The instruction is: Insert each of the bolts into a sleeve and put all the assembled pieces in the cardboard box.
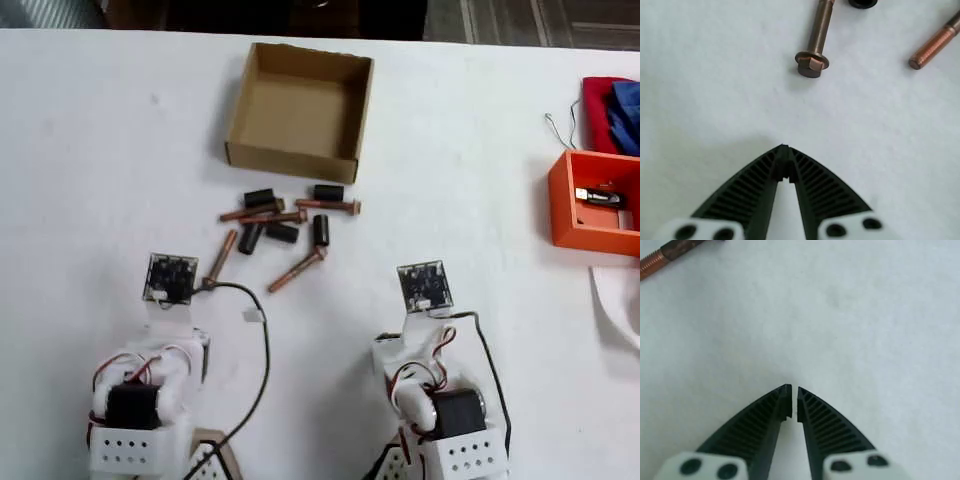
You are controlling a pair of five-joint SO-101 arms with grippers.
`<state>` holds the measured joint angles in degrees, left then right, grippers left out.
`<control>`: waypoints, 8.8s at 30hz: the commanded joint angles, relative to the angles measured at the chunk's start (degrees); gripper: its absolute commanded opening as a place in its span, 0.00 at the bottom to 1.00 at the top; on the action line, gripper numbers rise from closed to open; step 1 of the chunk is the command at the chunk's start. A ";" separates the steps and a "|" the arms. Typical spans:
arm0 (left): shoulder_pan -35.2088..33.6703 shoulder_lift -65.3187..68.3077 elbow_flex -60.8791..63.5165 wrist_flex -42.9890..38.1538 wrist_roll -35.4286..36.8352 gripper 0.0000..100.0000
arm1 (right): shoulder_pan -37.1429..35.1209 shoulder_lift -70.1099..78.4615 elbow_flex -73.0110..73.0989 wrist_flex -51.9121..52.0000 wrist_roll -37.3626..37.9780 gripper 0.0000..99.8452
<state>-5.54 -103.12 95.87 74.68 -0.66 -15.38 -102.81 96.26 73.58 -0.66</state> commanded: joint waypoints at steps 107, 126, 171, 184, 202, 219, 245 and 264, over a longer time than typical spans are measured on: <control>-0.26 -1.14 1.19 -1.14 -0.35 0.03 | -5.41 64.04 -80.88 6.73 -3.25 0.11; -0.26 -1.14 1.19 -1.14 -0.35 0.03 | -12.70 109.32 -88.35 -1.54 11.52 0.18; -0.26 -1.14 1.19 -1.14 -0.35 0.03 | -10.86 140.53 -112.26 -3.03 0.88 0.16; -0.26 -1.14 1.19 -1.14 -0.35 0.03 | -10.86 140.62 -112.35 -5.05 0.88 0.11; -0.26 -1.14 1.19 -1.14 -0.35 0.03 | -10.95 110.64 -105.85 8.66 1.05 0.02; -0.26 -1.14 1.19 -1.14 -0.35 0.03 | -6.73 46.90 -52.40 -10.95 9.85 0.02; -10.90 -1.32 1.19 -36.22 -18.46 0.03 | -5.32 32.75 -23.38 -35.82 2.20 0.02; -10.37 40.18 -32.31 -28.13 -19.87 0.08 | -5.23 32.40 -23.38 -34.15 2.20 0.02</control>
<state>-15.12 -80.79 76.35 44.97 -20.97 -21.36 -68.70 73.32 39.38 1.80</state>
